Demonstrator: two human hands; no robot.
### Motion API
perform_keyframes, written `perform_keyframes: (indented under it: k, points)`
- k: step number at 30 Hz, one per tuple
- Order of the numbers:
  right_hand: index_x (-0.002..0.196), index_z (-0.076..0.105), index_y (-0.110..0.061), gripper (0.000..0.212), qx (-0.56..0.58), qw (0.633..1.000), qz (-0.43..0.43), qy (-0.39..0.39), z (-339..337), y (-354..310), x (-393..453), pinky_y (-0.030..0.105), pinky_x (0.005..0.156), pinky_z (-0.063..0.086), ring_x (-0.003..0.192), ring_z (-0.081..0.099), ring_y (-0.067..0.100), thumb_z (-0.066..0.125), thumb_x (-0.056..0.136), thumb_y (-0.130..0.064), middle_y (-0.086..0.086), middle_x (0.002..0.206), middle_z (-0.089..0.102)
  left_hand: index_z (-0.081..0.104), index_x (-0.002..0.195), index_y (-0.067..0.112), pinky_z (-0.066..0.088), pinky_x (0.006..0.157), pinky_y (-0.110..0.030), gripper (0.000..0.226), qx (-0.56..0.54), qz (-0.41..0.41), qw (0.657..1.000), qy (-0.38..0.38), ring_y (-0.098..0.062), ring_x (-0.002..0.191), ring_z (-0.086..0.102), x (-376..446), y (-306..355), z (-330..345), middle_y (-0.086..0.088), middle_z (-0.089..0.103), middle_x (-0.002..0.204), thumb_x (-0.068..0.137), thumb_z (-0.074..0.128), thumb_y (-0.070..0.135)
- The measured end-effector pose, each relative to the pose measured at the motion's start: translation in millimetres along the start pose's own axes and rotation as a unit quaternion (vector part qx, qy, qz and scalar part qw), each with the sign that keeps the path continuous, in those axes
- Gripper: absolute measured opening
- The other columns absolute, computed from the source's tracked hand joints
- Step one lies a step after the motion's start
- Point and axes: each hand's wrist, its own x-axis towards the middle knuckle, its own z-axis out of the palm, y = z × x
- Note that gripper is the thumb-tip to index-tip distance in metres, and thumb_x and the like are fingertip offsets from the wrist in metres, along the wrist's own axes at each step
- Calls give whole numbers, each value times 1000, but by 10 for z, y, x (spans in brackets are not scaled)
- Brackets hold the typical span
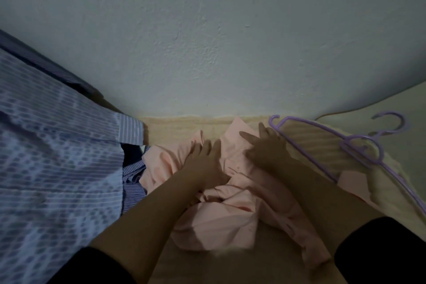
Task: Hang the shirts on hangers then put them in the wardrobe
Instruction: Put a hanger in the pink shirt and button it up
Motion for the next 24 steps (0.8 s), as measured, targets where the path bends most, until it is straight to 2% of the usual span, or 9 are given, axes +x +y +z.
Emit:
perform_keyframes:
  k: [5, 8, 11, 14, 16, 19, 21, 23, 24]
  points:
    - [135, 37, -54, 58, 2, 1000, -8, 4, -229, -23, -35, 39, 102, 26, 126, 34, 27, 52, 86, -28, 2, 137, 42, -10, 152, 32, 2, 117, -52, 100, -36, 5, 999, -6, -35, 147, -3, -31, 59, -88, -5, 5, 162, 83, 58, 56]
    - [130, 50, -46, 42, 25, 999, -25, 7, -363, -47, -72, 36, 100, 32, 125, 42, 22, 49, 92, -27, 5, 137, 46, 8, 152, 40, 7, 116, -47, 84, -78, 20, 996, 26, -27, 144, 14, -82, 109, -162, -6, 28, 153, 86, 59, 47]
    - [125, 59, -34, 36, 131, 991, -28, 2, -554, -34, -160, 28, 101, 30, 128, 44, 15, 51, 93, -23, 4, 137, 51, 40, 141, 42, 36, 108, -40, 63, -207, 36, 975, 70, -25, 117, 49, -149, 145, -220, -1, 43, 116, 84, 66, 44]
    - [123, 63, -22, 32, 208, 977, -46, -3, -850, -14, -318, 22, 92, 35, 116, 53, 20, 57, 92, -17, 2, 103, 58, 58, 130, 27, 55, 83, -30, 48, -321, 38, 943, 72, -19, 93, 63, -277, 251, -361, -6, 43, 112, 85, 69, 36]
    - [121, 64, -17, 32, 249, 966, -60, 24, -1074, -29, -463, 17, 82, 38, 101, 56, 19, 59, 90, -11, -6, 86, 53, 63, 126, 25, 53, 75, -20, 41, -308, 45, 947, 86, -17, 90, 64, -396, 334, -538, -6, 50, 117, 86, 68, 32]
    - [115, 68, -13, 32, 371, 924, -40, 89, -1435, -77, -729, 3, 66, 35, 84, 54, 4, 61, 86, 0, -15, 76, 52, 68, 117, 32, 46, 99, -27, 35, -319, 61, 940, 109, -13, 106, 62, -625, 439, -848, 4, 65, 121, 82, 70, 34]
    - [112, 69, -11, 32, 415, 901, -34, 117, -1730, -120, -930, 1, 59, 34, 67, 54, -9, 61, 84, 4, -15, 74, 53, 70, 105, 40, 43, 105, -31, 24, -328, 71, 932, 136, -8, 110, 61, -808, 496, -1054, 11, 68, 117, 82, 69, 31]
    - [113, 68, -9, 31, 412, 901, -48, 128, -2039, -171, -1131, 1, 56, 34, 60, 52, -7, 60, 86, 4, -13, 74, 54, 72, 102, 38, 43, 102, -24, 22, -320, 87, 930, 160, -7, 109, 60, -1013, 563, -1275, 10, 69, 114, 89, 64, 22]
    - [114, 68, -8, 31, 410, 900, -55, 137, -2196, -191, -1234, 1, 56, 34, 61, 52, -6, 60, 87, 4, -12, 76, 54, 72, 105, 32, 43, 95, -13, 24, -321, 100, 926, 171, -6, 107, 60, -1124, 604, -1401, 7, 69, 114, 92, 60, 16]
